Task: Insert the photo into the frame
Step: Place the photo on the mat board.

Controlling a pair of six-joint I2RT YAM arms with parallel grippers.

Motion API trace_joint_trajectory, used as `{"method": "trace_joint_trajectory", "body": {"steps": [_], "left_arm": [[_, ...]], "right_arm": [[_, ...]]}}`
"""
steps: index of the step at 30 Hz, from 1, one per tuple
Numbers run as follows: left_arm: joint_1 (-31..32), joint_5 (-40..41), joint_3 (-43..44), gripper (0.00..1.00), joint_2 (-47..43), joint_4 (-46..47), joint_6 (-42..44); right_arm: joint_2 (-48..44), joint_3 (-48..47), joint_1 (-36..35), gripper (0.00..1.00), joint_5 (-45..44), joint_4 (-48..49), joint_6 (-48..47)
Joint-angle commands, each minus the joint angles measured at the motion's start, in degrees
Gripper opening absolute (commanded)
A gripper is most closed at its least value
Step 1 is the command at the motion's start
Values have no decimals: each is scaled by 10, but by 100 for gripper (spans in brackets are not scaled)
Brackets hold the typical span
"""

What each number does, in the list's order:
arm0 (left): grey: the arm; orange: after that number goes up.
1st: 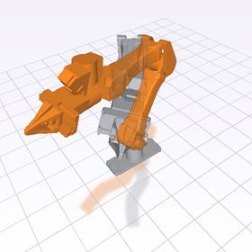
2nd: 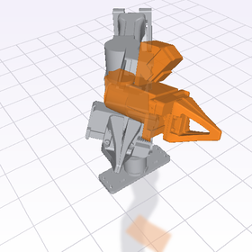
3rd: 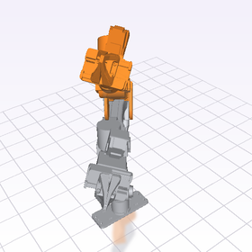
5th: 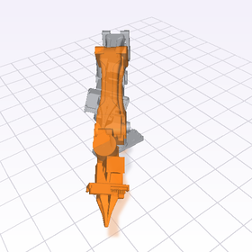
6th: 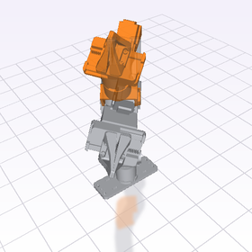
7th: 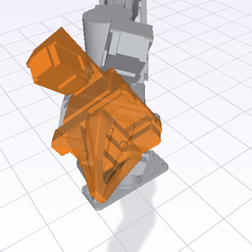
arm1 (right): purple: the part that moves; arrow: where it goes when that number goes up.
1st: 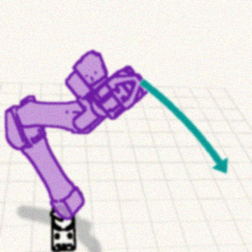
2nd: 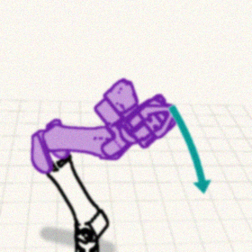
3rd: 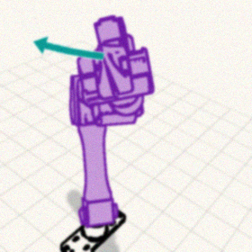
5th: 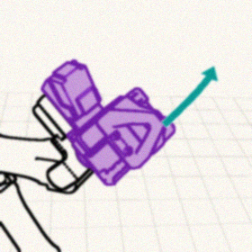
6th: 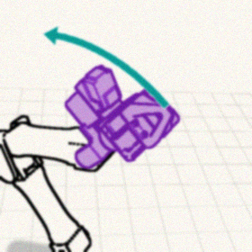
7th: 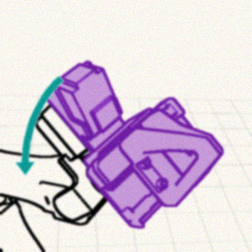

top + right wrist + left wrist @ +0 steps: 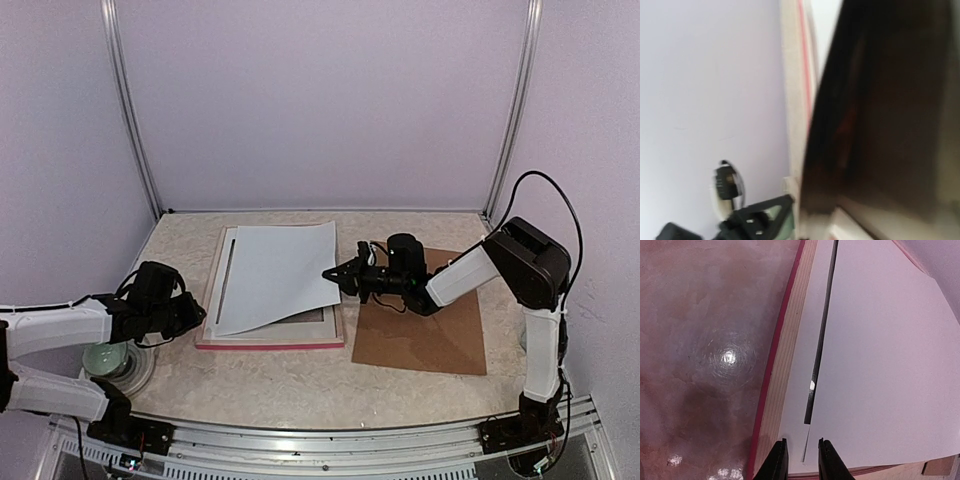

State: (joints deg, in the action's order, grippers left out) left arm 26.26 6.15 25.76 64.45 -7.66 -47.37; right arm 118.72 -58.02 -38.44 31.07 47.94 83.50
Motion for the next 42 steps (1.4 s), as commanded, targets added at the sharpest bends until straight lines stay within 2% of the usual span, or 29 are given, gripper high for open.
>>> {"method": "trace_joint_trajectory", "body": {"steps": [1,19,23,26,29,34,42], "left_arm": [[-4,-6,-5,23,-1,11,-3],[-4,-10,-13,23,0,19,-8],[-4,-10,-17,23,-6,17,-8],[-4,-9,-19,23,-10,17,-8],[-4,-9,-20,23,-10,19,-9],[-4,-13,-20,23,-6,26,-10],[-3,-12,-24,23,-11,22,-12]], "right_arm": [[27,-34,6,4,32,57,36],[74,-62,3,4,59,168,127],[69,-72,3,11,81,96,78],[64,-69,3,22,90,39,31],[53,-79,1,32,83,-71,-48],[50,-90,2,34,67,-145,-102],[82,-145,1,33,82,-172,-104]]}}
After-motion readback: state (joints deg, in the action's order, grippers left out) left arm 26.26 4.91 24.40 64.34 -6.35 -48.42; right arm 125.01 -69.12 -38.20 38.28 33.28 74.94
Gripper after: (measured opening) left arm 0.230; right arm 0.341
